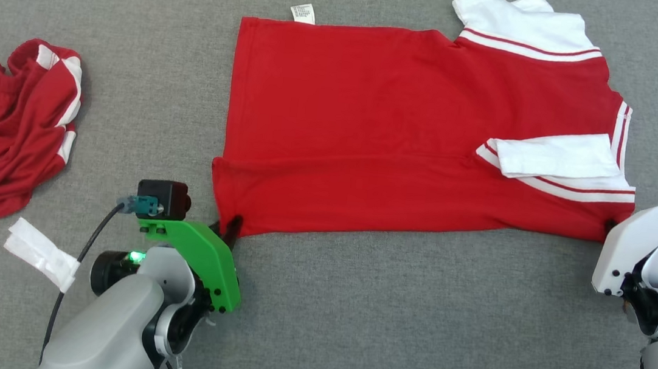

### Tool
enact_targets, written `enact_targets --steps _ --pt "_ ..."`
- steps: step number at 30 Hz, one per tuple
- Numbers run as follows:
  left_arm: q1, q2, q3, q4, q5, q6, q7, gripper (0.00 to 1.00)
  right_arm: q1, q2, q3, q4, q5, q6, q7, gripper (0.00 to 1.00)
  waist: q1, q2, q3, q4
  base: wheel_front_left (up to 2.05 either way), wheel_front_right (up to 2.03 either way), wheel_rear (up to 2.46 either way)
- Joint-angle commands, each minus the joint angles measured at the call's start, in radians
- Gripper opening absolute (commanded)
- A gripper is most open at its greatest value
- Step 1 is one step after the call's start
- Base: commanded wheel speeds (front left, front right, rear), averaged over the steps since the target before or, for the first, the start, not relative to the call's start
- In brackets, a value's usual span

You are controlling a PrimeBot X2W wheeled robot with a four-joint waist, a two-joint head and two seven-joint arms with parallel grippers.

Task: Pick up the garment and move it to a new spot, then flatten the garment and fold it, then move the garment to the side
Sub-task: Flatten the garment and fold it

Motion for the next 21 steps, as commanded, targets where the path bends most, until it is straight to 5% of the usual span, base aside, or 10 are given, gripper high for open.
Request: enact_targets --steps 1,18,19,20,21 --pt "0.098 -0.013 -0.038 0.03 -0.019 -0.006 0.048 0.0 0.032 -0.002 -0.013 -0.004 0.009 -0.002 -0.007 0.0 0.0 -0.0001 -0.017 0.002 0.0 0.0 0.0" --pt "0.254 0.135 -0.01 -0.186 -0.102 0.053 0.137 0.0 0.3 0.083 -0.083 -0.246 0.092 -0.002 0.069 0.0 0.0 -0.0001 -0.146 -0.002 0.0 0.0 0.0" --pt "0.26 0.141 -0.009 -0.197 -0.103 0.056 0.139 0.05 0.313 0.089 -0.087 -0.257 0.096 -0.002 0.072 0.0 0.0 -0.0001 -0.147 -0.002 0.0 0.0 0.0" --pt "0.268 0.151 -0.008 -0.208 -0.103 0.063 0.139 0.44 0.326 0.094 -0.091 -0.271 0.1 -0.002 0.073 0.21 0.0 -0.0001 -0.148 -0.001 0.0 0.0 0.0" --pt "0.272 0.158 -0.005 -0.216 -0.1 0.07 0.136 1.0 0.338 0.099 -0.093 -0.278 0.104 -0.002 0.078 0.44 0.0 -0.0001 -0.15 -0.001 0.0 0.0 0.0"
